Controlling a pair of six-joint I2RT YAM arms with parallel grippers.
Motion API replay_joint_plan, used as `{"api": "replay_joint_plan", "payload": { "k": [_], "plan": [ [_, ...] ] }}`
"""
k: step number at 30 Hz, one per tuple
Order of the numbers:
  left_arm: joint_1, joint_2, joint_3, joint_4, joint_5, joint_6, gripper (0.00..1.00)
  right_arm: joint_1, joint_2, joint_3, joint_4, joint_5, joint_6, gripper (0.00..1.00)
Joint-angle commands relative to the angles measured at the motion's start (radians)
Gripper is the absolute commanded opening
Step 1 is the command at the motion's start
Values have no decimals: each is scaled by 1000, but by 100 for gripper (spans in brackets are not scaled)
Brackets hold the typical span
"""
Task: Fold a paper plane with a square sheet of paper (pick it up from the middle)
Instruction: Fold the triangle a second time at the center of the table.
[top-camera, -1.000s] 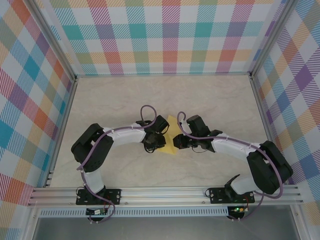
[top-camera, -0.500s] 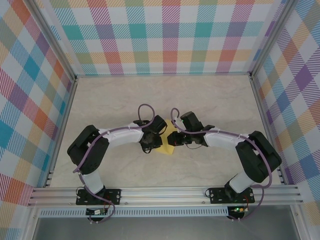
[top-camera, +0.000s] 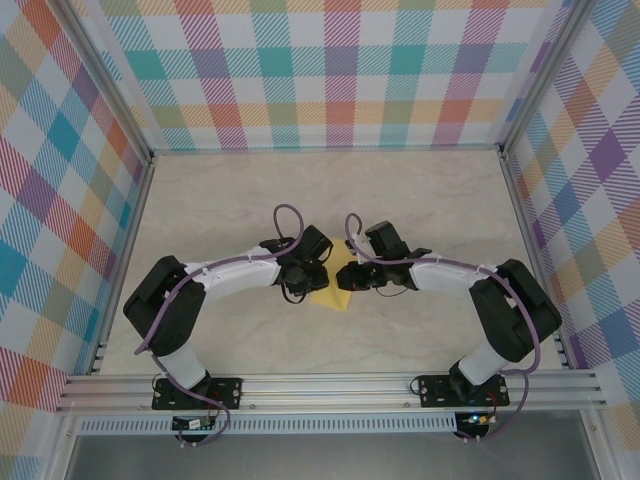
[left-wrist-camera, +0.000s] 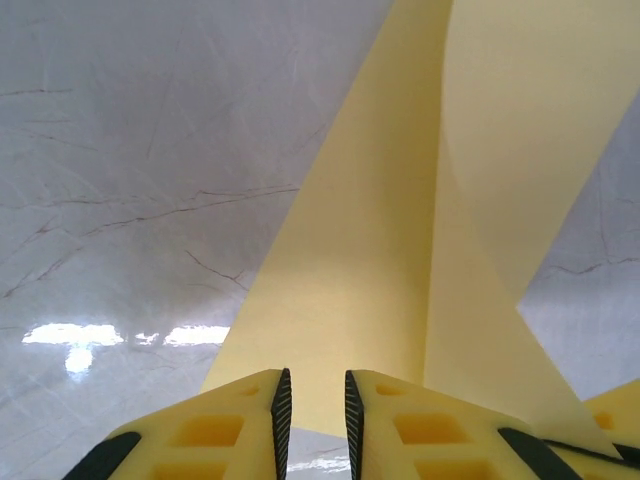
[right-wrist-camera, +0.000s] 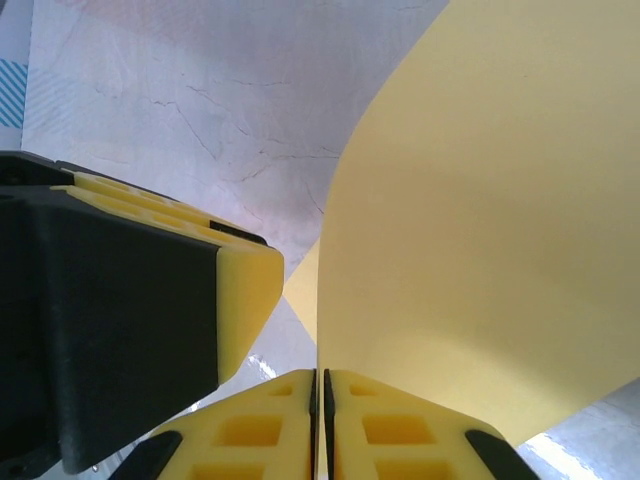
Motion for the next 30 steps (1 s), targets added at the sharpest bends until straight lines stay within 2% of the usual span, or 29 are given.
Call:
{"api": "replay_joint_plan", "payload": {
  "k": [1,7,13,23,30],
  "plan": [
    [4,15,-14,54,39,-35,23,-5,-5,-7,2,-30,-14,15],
    [4,24,-21,101,56,-57,24,-5,-12,-11,-2,-37,-16,13],
    [5,54,4,83,55,-57,23,-5,-40,-29,0,-28,-5,22],
    [6,64,13,82,64,-54,23,-6,-62,-46,11,0,13,22],
    [5,68,15,78,69,-51,23,-6,-75,-40,19,10,26,25]
  ]
}}
